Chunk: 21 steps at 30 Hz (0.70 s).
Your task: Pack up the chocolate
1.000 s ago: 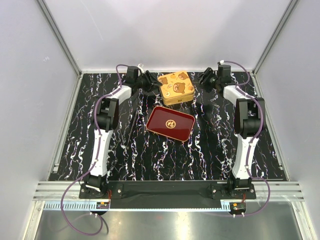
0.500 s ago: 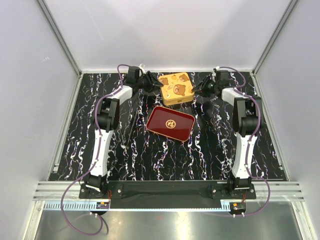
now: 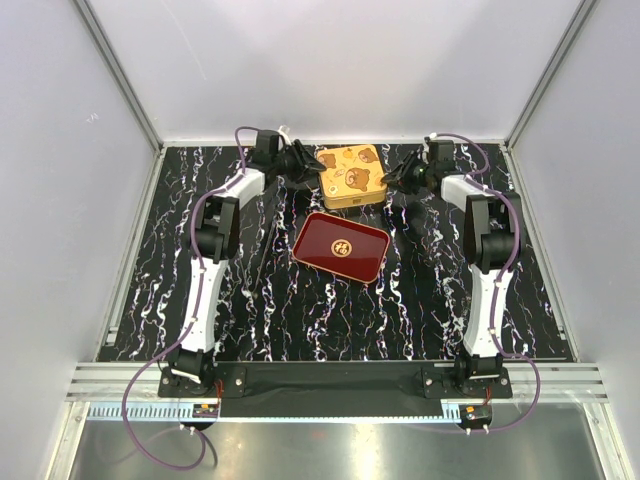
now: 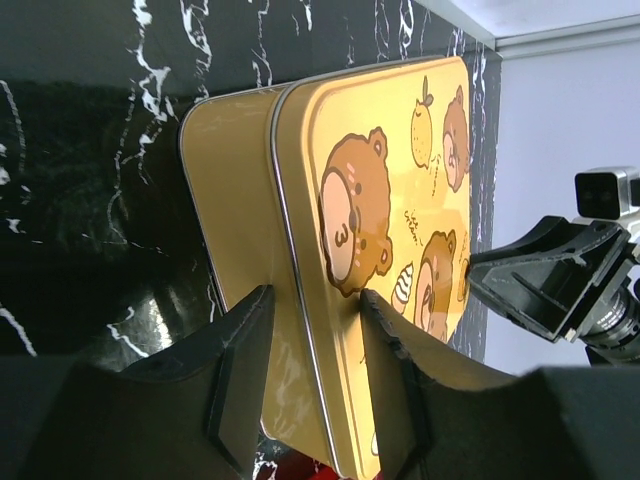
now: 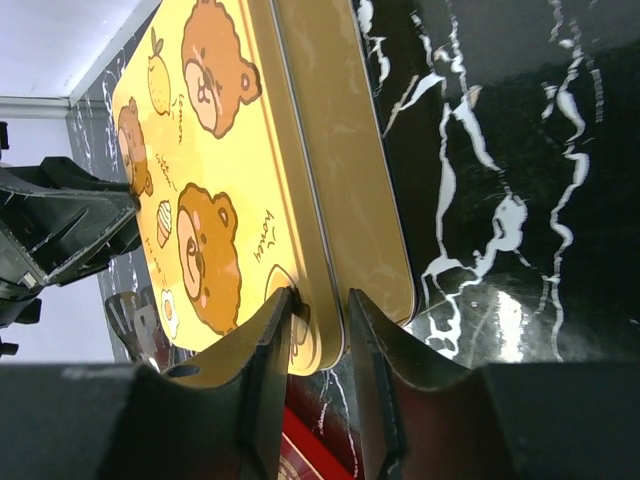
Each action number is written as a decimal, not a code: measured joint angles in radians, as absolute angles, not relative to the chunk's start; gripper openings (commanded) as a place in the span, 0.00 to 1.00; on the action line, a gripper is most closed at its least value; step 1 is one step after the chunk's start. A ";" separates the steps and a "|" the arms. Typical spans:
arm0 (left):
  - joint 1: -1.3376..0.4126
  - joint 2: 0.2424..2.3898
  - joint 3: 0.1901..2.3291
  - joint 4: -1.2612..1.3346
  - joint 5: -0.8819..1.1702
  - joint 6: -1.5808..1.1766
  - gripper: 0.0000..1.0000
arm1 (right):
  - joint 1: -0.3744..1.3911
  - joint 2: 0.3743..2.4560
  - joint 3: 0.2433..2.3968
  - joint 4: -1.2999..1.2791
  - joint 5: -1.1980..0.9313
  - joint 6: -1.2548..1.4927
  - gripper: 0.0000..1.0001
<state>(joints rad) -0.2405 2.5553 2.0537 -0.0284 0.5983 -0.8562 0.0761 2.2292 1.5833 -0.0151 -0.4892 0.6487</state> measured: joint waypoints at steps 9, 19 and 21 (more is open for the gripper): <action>-0.220 2.555 2.060 -0.035 0.601 -0.853 0.48 | 0.080 2.228 1.616 -0.093 -0.459 0.657 0.45; -0.205 2.550 2.060 0.020 0.635 -0.888 0.48 | 0.061 2.282 1.919 -0.074 -0.591 0.685 0.05; -0.204 2.550 2.060 0.043 0.647 -0.899 0.47 | 0.064 2.331 1.980 -0.003 -0.644 0.725 0.05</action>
<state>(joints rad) -0.2039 2.5496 2.0602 0.0425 0.6468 -0.8989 0.0643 2.3306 1.9800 -0.0032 -0.6441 0.7246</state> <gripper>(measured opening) 0.484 0.055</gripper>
